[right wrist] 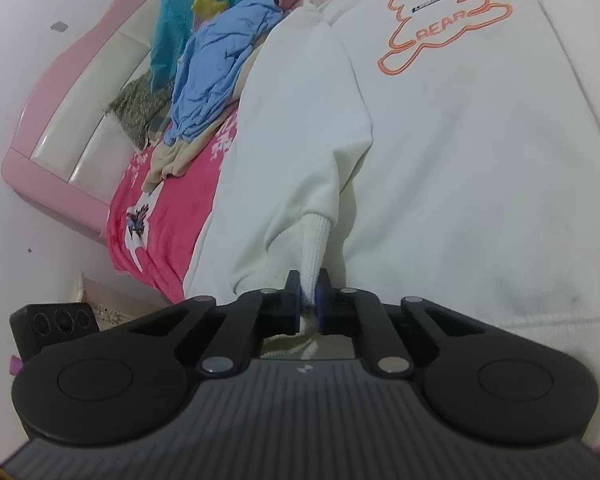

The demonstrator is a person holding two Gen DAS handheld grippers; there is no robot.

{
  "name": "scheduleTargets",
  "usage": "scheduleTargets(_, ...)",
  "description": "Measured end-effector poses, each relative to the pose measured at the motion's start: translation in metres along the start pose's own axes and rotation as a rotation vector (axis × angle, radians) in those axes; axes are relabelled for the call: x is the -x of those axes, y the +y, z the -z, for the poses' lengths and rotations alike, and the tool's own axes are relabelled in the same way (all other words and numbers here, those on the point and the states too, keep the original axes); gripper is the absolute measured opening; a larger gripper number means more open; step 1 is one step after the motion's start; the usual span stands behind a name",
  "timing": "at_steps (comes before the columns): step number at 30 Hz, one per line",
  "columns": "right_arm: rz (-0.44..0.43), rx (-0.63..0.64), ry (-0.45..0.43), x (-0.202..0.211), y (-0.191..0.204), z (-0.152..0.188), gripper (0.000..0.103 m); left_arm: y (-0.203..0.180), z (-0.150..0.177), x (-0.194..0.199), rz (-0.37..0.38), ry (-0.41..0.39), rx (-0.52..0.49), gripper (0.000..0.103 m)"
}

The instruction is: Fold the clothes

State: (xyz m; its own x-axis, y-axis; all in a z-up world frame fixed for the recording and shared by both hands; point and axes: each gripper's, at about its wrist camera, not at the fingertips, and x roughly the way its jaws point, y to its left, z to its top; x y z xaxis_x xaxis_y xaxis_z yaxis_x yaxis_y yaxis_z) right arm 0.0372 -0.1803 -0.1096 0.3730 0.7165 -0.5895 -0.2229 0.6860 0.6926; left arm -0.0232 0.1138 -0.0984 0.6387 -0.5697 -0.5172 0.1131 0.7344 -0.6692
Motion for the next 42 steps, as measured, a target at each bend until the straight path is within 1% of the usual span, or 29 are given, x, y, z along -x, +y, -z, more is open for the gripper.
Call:
scheduleTargets(1,-0.016,-0.007,-0.003,0.002,0.002,0.001,0.005,0.001,0.000,0.000,-0.009,-0.012,0.015,0.012)
scheduleTargets(3,-0.047,-0.020,-0.009,0.005,0.005,0.003,0.004,0.005,-0.001,0.007,0.007,-0.020,0.041,0.007)
scheduleTargets(5,-0.068,-0.007,-0.009,0.011,0.012,0.008,0.004,0.011,-0.005,0.024,0.036,-0.052,0.056,0.007)
scheduleTargets(7,-0.079,0.019,0.003,0.007,0.023,0.013,0.004,0.020,-0.010,0.042,0.055,-0.074,0.086,0.006)
scheduleTargets(10,-0.104,0.039,0.031,-0.005,0.036,0.020,0.004,0.032,-0.014,0.057,0.015,-0.065,0.094,0.006)
scheduleTargets(12,-0.105,0.054,0.049,-0.013,0.044,0.023,0.004,0.035,-0.017,0.061,-0.014,-0.049,0.097,0.006)
scheduleTargets(14,-0.107,0.070,0.065,-0.019,0.053,0.028,0.004,0.040,-0.016,0.067,-0.019,-0.045,0.094,0.006)
scheduleTargets(18,-0.082,0.126,0.079,-0.022,0.063,0.036,0.004,0.048,-0.012,0.067,-0.045,-0.025,0.084,0.006)
scheduleTargets(21,-0.050,0.119,0.111,-0.031,0.058,0.044,0.004,0.051,-0.008,0.063,-0.068,-0.004,0.072,0.006)
scheduleTargets(24,-0.055,0.107,0.119,-0.030,0.057,0.050,0.004,0.049,-0.009,0.068,-0.065,-0.014,0.051,0.006)
scheduleTargets(26,-0.054,0.135,0.108,-0.026,0.061,0.050,0.004,0.048,-0.011,0.068,-0.070,-0.014,0.022,0.006)
scheduleTargets(28,-0.042,0.135,0.121,-0.031,0.058,0.051,0.004,0.050,-0.008,0.062,-0.091,0.014,0.009,0.006)
scheduleTargets(30,-0.024,0.119,0.156,-0.040,0.051,0.054,0.004,0.054,-0.003,0.054,-0.090,0.047,0.015,0.007)
scheduleTargets(31,-0.009,0.112,0.179,-0.043,0.047,0.056,0.007,0.056,-0.001,0.052,-0.088,0.059,0.019,0.007)
scheduleTargets(32,0.005,0.105,0.203,-0.046,0.043,0.058,0.007,0.057,0.000,0.052,-0.082,0.062,0.024,0.010)
scheduleTargets(34,0.018,0.115,0.235,-0.045,0.040,0.061,0.008,0.058,0.002,0.054,-0.076,0.067,0.013,0.011)
scheduleTargets(37,0.012,0.172,0.234,-0.023,0.045,0.054,0.008,0.058,0.004,0.058,-0.073,0.067,-0.017,0.021)
scheduleTargets(38,0.001,0.194,0.218,-0.012,0.050,0.047,0.008,0.057,0.004,0.059,-0.071,0.065,-0.023,0.028)
scheduleTargets(39,-0.008,0.225,0.197,-0.003,0.057,0.038,0.008,0.057,0.004,0.058,-0.070,0.059,-0.030,0.032)
scheduleTargets(42,0.001,0.362,0.085,0.010,0.092,0.001,0.009,0.054,0.007,0.054,-0.073,0.043,-0.048,0.032)
